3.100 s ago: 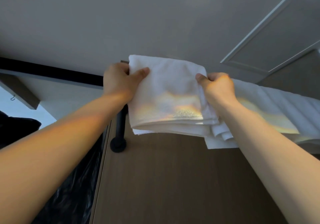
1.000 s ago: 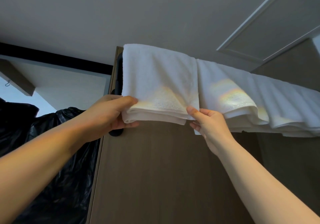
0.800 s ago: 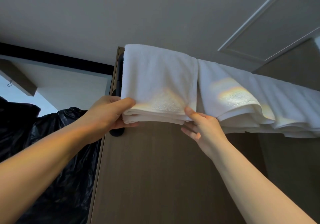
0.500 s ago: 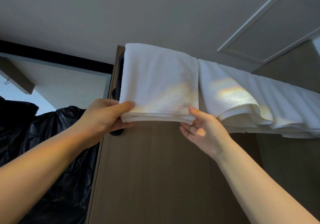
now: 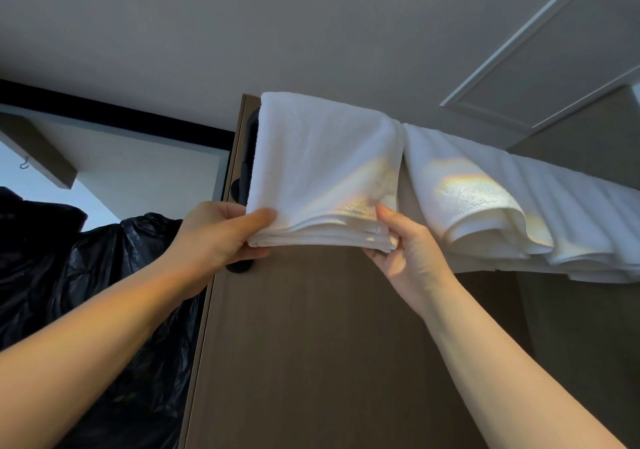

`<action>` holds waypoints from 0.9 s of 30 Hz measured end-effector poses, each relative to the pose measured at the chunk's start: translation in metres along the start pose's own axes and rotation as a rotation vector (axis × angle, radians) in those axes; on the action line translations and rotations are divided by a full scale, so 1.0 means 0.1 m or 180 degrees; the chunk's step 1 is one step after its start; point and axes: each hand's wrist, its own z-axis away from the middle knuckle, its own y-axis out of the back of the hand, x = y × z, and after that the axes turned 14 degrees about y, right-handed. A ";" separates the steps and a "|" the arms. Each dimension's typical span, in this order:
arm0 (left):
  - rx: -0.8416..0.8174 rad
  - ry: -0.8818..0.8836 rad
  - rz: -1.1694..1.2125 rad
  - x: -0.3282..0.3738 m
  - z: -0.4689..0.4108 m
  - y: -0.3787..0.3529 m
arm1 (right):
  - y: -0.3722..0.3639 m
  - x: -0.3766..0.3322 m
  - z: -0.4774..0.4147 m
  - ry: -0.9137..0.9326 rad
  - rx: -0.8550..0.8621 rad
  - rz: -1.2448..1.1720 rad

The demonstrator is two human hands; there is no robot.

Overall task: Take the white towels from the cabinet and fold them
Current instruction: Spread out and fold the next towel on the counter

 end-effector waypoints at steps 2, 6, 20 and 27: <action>0.0125 -0.0069 -0.0035 -0.02 0.00 0.00 | 0.01 0.01 0.05 0.0184 0.0269 0.0313; 0.0293 -0.0170 -0.0095 0.00 0.03 -0.06 | 0.06 -0.03 0.18 0.0496 0.0744 0.0520; 0.0114 -0.0235 -0.0338 0.03 0.16 -0.05 | -0.17 -0.07 0.25 0.0275 0.1474 0.0123; 0.0154 -0.0065 -0.2208 -0.37 0.49 0.10 | 0.21 0.17 0.90 0.0027 0.0465 0.2510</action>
